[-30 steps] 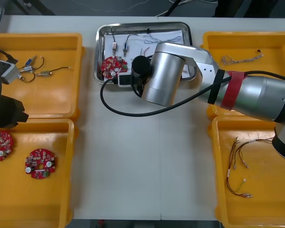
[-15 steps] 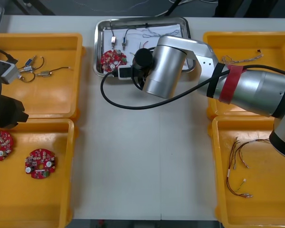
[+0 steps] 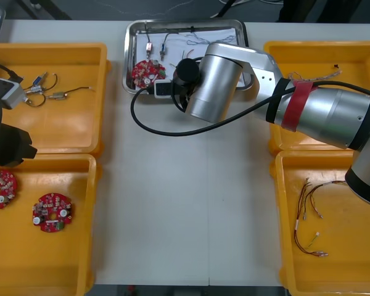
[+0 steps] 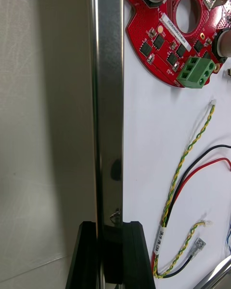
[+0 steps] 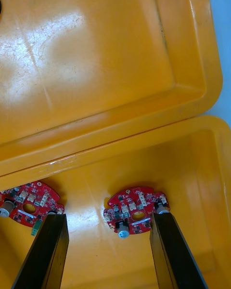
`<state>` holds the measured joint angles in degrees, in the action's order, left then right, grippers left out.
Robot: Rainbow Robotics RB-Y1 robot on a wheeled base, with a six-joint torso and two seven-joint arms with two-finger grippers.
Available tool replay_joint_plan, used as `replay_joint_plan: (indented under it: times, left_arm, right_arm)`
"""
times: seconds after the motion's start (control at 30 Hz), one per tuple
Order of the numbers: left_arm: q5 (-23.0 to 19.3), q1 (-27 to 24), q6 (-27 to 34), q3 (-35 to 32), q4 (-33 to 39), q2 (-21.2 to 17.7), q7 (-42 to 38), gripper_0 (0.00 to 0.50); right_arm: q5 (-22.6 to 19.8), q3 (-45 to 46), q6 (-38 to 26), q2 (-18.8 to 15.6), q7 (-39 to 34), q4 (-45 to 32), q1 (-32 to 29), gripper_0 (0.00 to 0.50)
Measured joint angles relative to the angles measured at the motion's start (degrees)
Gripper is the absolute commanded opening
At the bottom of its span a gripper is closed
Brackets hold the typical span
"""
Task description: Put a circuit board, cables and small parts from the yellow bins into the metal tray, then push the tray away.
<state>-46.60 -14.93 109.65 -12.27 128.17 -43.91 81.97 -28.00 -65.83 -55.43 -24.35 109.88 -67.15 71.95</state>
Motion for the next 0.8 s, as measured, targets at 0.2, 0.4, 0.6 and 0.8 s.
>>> replay_joint_plan:
  times: [0.2, 0.4, 0.6, 0.8]
  left_arm:
    - [0.00, 0.00, 0.00, 0.00, 0.00, 0.00, 0.00, 0.500]
    - [0.00, 0.00, 0.00, 0.00, 0.00, 0.00, 0.00, 0.500]
    - [0.00, 0.00, 0.00, 0.00, 0.00, 0.00, 0.00, 0.500]
    - [0.00, 0.00, 0.00, 0.00, 0.00, 0.00, 0.00, 0.500]
  right_arm:
    - [-2.20, 0.03, 0.00, 0.07, 0.00, 0.37, 0.10, 0.322]
    - [-2.25, 0.08, -0.04, 0.08, -0.01, 0.56, 0.13, 0.500]
    - [-2.32, 0.12, -0.64, 0.09, -0.01, 0.56, 0.15, 0.500]
    - [-2.33, 0.44, -4.65, 0.10, 0.00, -0.60, 0.18, 0.500]
